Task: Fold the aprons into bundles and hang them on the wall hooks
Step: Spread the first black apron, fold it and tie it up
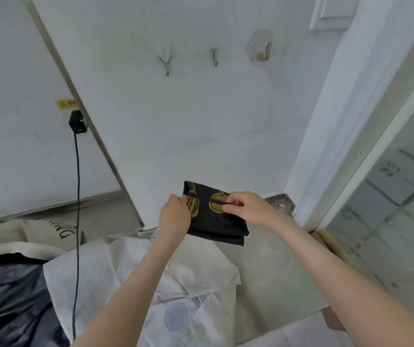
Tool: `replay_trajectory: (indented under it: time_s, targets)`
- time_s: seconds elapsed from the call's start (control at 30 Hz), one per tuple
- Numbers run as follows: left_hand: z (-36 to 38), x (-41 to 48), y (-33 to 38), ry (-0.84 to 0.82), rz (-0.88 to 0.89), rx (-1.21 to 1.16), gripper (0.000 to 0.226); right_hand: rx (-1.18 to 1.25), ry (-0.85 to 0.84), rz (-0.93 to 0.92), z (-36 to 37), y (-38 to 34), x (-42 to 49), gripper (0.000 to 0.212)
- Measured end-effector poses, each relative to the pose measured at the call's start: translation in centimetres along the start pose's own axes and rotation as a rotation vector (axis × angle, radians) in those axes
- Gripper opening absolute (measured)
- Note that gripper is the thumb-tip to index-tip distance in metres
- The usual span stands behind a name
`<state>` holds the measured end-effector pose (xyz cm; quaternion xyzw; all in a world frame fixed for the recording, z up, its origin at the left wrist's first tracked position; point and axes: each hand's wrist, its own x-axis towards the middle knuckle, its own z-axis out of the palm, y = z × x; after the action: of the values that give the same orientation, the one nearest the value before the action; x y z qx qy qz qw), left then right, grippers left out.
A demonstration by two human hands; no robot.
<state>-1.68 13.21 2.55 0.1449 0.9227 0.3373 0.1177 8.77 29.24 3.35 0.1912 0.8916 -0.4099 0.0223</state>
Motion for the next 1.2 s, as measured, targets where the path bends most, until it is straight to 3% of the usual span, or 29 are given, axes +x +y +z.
replay_trajectory:
  time_s: [0.1, 0.2, 0.33, 0.43, 0.77, 0.9, 1.2]
  targets:
    - [-2.7, -0.1, 1.4, 0.067, 0.022, -0.074, 0.025, -0.012, -0.053, -0.067, -1.7, -2.1, 0.3, 0.023]
    - [-5.3, -0.7, 3.1, 0.115, 0.136, -0.051, 0.02, -0.022, 0.029, -0.172, -3.4, -4.9, 0.5, 0.014]
    - [-8.2, -0.9, 6.5, 0.194, 0.431, 0.245, 0.038, 0.038, 0.148, -0.305, -5.8, -9.0, 1.3, 0.012]
    - [-10.2, -0.3, 8.9, 0.182, 0.543, 0.322, 0.023, 0.02, 0.16, -0.386, -7.2, -11.3, 1.7, 0.011]
    - [-17.4, 1.8, 12.4, 0.135, 0.414, 0.126, 0.013, -0.054, 0.224, -0.456, -11.2, -17.8, 3.7, 0.007]
    - [-19.3, 3.0, 13.3, 0.235, 0.415, 0.08, 0.011, -0.066, 0.316, -0.455, -11.8, -20.5, 5.8, 0.012]
    - [-19.4, 5.5, 15.3, 0.394, 0.396, 0.274, 0.02, -0.084, 0.43, -0.318, -12.8, -21.9, 9.5, 0.026]
